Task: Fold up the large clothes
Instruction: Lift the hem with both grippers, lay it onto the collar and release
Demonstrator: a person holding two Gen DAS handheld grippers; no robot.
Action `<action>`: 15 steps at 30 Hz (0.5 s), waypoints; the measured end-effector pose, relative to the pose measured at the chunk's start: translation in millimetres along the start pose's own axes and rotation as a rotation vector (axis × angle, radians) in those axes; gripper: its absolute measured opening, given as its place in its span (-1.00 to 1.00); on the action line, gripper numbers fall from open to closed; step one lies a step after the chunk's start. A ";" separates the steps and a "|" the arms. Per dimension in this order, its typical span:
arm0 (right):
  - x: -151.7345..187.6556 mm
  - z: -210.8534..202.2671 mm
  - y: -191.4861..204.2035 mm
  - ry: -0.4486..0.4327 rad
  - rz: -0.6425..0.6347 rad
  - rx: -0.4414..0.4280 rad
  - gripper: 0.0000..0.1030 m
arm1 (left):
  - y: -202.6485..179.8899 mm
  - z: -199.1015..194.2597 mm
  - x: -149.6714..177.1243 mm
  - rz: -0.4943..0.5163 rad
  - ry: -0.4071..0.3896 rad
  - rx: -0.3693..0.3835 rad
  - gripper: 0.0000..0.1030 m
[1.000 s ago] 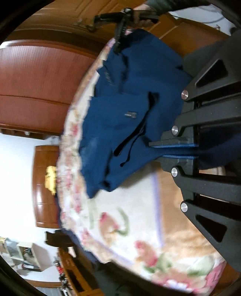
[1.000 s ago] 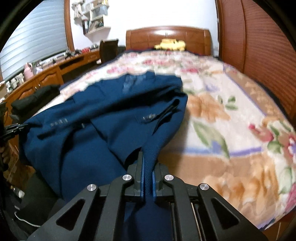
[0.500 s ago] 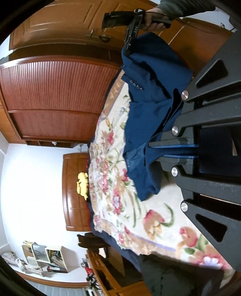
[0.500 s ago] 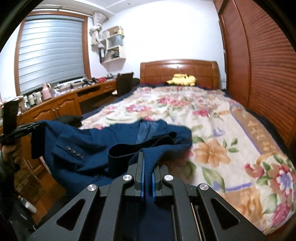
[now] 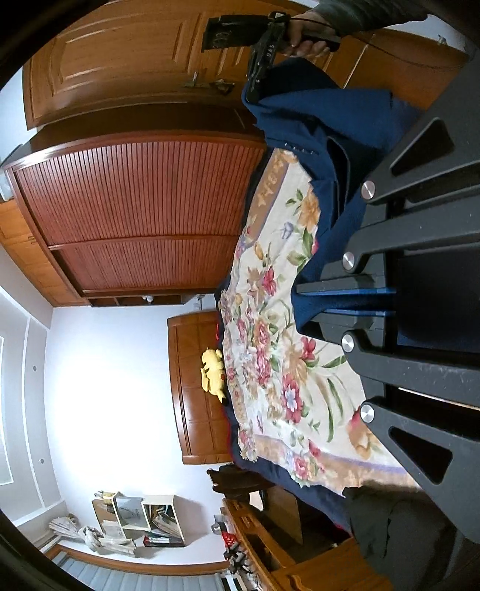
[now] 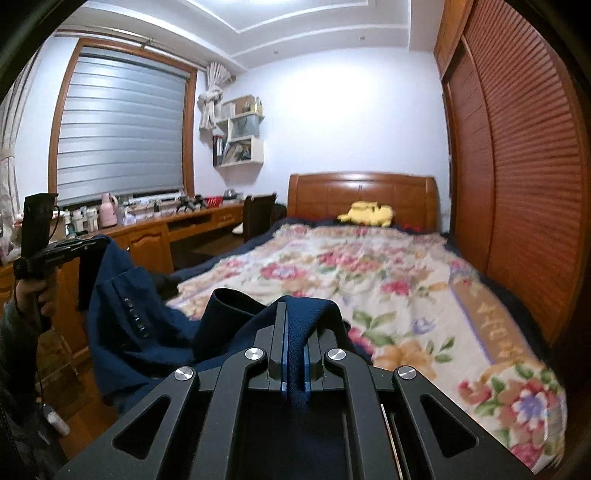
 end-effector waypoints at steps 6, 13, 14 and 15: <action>4.6 56.5 -16.1 0.070 0.032 0.028 -0.90 | 31.3 65.7 7.1 -0.050 0.084 -0.075 -0.89; 25.2 154.0 -31.5 0.224 0.035 0.106 -0.89 | 85.1 147.6 31.0 -0.112 0.206 -0.197 -0.89; 28.0 164.4 -33.0 0.237 0.035 0.117 -0.89 | 93.2 157.2 32.8 -0.125 0.216 -0.206 -0.89; 29.9 174.9 -35.8 0.247 0.037 0.127 -0.89 | 98.2 162.6 33.9 -0.131 0.221 -0.211 -0.89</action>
Point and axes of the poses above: each gripper's, at about its wrist camera, not at the fingertips, and z roughly the way its jaws point, y to its left, x to its underside, the point moved 7 cm from there along z, roughly the way its jaws point, and after that the axes turned 12 degrees about -z, right-handed, at the moved point
